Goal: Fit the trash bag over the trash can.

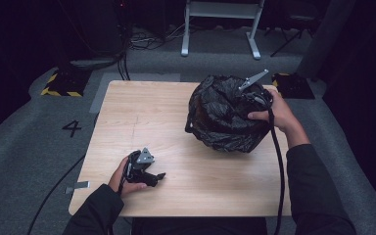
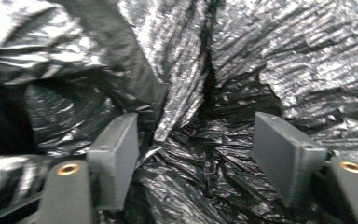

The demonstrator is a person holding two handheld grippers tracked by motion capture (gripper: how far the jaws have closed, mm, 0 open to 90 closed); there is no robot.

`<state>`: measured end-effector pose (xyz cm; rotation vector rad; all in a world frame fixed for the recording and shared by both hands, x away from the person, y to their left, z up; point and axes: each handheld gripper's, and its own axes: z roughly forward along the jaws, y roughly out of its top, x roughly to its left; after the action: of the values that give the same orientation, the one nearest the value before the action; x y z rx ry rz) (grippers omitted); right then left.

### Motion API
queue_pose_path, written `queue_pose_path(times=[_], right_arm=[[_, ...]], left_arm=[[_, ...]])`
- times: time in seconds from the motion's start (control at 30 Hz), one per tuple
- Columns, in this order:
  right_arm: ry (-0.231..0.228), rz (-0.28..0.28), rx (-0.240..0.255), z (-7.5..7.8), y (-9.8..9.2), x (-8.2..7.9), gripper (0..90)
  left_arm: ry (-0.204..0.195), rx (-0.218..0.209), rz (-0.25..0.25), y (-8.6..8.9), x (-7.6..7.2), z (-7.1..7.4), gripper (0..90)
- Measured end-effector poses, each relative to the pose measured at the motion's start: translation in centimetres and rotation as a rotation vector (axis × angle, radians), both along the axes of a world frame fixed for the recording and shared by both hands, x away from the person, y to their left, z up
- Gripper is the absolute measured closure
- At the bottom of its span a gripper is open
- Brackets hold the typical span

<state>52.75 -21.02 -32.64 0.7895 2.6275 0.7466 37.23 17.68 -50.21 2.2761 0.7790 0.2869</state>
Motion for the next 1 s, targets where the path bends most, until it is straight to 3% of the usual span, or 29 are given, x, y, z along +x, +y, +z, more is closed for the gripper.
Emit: queue_pose_path(times=[0.13, 0.57, 0.8, 0.87, 1.0], right_arm=[[0.026, -0.03, -0.012, -0.43, -0.2, 0.43, 30.9], [0.025, -0.024, -0.057, -0.65, 0.35, 0.48, 27.8], [0.04, -0.02, -0.057, -0.65, 0.35, 0.58, 27.1], [0.035, -0.02, -0.047, -0.63, 0.29, 0.51, 26.9], [-0.018, -0.005, -0.026, -0.57, 0.16, 0.08, 27.6]], left_arm=[[0.001, -0.001, 0.001, -0.01, 0.0, 0.0, 17.9], [0.001, -0.001, 0.002, -0.01, 0.0, 0.0, 17.8], [-0.002, 0.001, 0.002, -0.02, -0.04, 0.0, 17.7], [-0.001, 0.001, 0.002, -0.02, -0.04, 0.0, 17.7], [-0.008, 0.005, 0.009, -0.05, -0.07, 0.0, 16.9]])
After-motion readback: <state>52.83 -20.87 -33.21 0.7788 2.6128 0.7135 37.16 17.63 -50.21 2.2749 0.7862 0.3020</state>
